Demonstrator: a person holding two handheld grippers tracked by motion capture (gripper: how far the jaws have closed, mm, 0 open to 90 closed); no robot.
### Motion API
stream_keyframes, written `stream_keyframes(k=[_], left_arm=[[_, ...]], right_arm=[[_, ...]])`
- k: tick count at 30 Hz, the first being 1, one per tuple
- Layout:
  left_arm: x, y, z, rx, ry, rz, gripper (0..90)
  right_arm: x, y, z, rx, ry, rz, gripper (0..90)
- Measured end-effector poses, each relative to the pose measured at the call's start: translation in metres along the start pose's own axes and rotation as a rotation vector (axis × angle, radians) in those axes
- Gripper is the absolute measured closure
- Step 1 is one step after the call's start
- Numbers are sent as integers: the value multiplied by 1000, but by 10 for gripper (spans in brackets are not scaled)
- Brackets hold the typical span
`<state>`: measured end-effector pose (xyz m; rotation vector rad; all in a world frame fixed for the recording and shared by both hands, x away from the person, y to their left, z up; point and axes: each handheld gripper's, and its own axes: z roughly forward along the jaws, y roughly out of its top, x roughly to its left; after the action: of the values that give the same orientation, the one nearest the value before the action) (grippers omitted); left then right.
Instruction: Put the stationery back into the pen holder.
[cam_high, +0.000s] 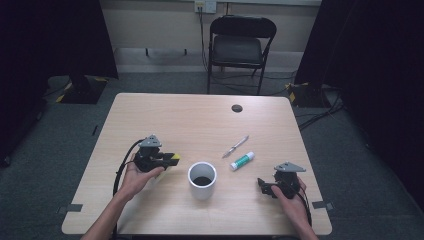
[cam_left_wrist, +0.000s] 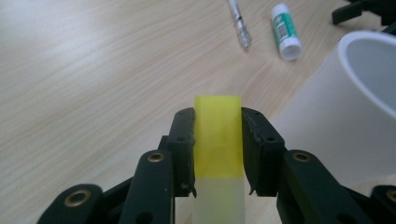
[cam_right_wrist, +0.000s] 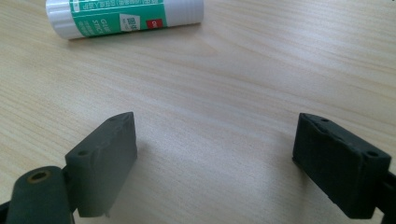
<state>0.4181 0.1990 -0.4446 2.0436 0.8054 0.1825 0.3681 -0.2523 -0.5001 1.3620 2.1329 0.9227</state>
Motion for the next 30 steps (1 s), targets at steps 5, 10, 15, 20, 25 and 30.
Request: stream_keyframes(k=[5, 10, 15, 20, 25, 30], left_arm=[[-5, 5, -2, -18, -13, 4, 671], [-8, 8, -6, -53, -24, -4, 671], [-7, 9, -11, -65, -16, -10, 671], [-8, 15, -17, -99, -37, -14, 671], [-13, 20, -20, -127, -47, -2, 671], [-18, 23, -17, -140, -58, 5, 671]], right_arm=[[0, 0, 0, 1, -1, 1, 126], [0, 0, 0, 0, -1, 0, 126], [0, 0, 0, 0, -1, 0, 126], [0, 0, 0, 0, -1, 0, 126], [0, 0, 0, 1, -1, 0, 126], [0, 0, 0, 0, -1, 0, 126]])
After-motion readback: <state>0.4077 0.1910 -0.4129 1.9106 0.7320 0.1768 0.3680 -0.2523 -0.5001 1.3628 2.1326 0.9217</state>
